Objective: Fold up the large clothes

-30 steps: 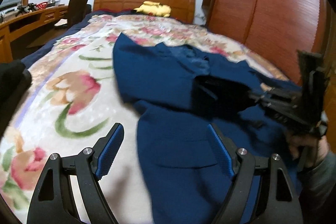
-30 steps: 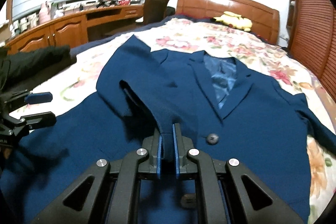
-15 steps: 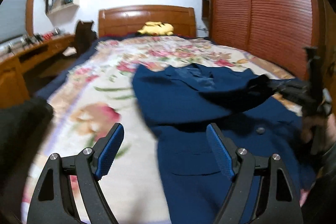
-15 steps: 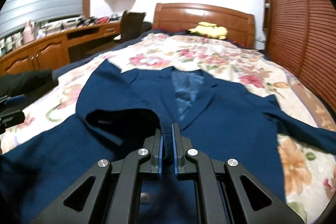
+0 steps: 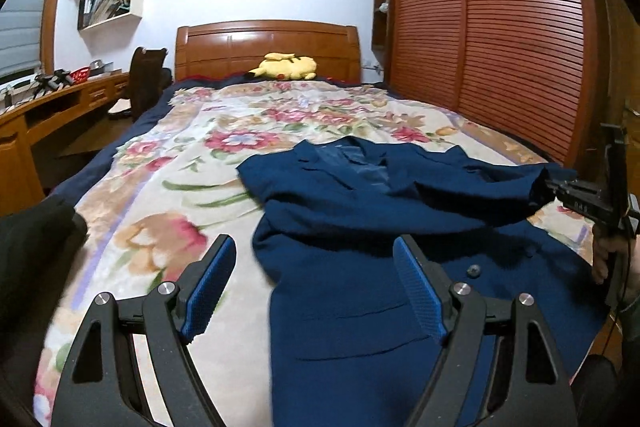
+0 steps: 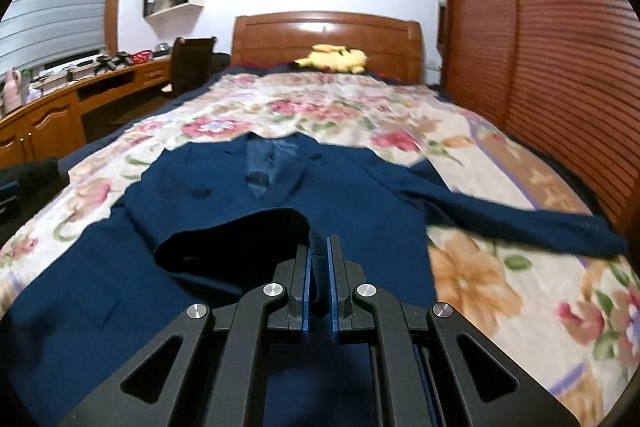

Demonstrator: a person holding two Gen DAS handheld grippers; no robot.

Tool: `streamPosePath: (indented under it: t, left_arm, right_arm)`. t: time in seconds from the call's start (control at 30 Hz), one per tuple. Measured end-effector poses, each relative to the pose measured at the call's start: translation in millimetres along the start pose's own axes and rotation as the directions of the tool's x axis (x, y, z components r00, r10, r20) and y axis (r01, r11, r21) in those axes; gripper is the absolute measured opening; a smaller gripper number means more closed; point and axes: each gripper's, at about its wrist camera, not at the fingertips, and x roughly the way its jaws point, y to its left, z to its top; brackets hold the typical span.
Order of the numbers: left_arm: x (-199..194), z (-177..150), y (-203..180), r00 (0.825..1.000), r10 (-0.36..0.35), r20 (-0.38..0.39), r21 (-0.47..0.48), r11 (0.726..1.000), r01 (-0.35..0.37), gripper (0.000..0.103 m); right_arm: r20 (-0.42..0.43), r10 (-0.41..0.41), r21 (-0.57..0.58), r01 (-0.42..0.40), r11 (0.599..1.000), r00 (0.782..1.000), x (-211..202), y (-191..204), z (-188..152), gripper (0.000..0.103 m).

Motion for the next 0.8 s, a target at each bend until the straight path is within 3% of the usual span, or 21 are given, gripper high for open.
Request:
streamPosePath:
  t: [0.2, 0.3, 0.37, 0.43, 0.63, 0.8]
  left_arm:
    - [5.5, 4.4, -20.7, 0.999, -0.039, 0.001, 0.013, 0.999, 0.039, 0.082]
    - [7.5, 3.2, -30.2, 0.999, -0.047, -0.003, 0.029, 0.999, 0.047, 0.082]
    - [10.2, 2.4, -37.1, 0.998, -0.055, -0.009, 0.038, 0.998, 0.055, 0.082]
    - [13.7, 2.3, -41.5, 0.998, -0.06, -0.016, 0.041, 0.997, 0.061, 0.082]
    - [24.2, -0.6, -51.0, 0.998, -0.05, -0.034, 0.057, 0.997, 0.052, 0.082]
    - [31.6, -3.2, -56.4, 0.997, -0.058, -0.053, 0.06, 0.996, 0.061, 0.082]
  right_arm:
    - [-0.117, 0.025, 0.06, -0.018, 0.998, 0.993, -23.0, -9.7, -21.3, 0.007]
    - [-0.137, -0.033, 0.023, 0.037, 0.999, 0.99, -31.8, -11.3, -28.1, 0.025]
    - [-0.134, -0.036, 0.02, 0.039, 0.999, 0.99, -37.9, -11.3, -27.3, 0.047]
    - [-0.127, -0.001, 0.022, 0.003, 1.0, 0.992, -39.7, -6.2, -21.5, 0.052]
    - [-0.135, 0.076, -0.097, -0.089, 0.991, 0.988, -33.5, 24.6, -13.3, 0.052]
    - [-0.204, 0.132, -0.174, -0.168, 0.97, 0.97, -12.5, 52.8, -14.5, 0.052]
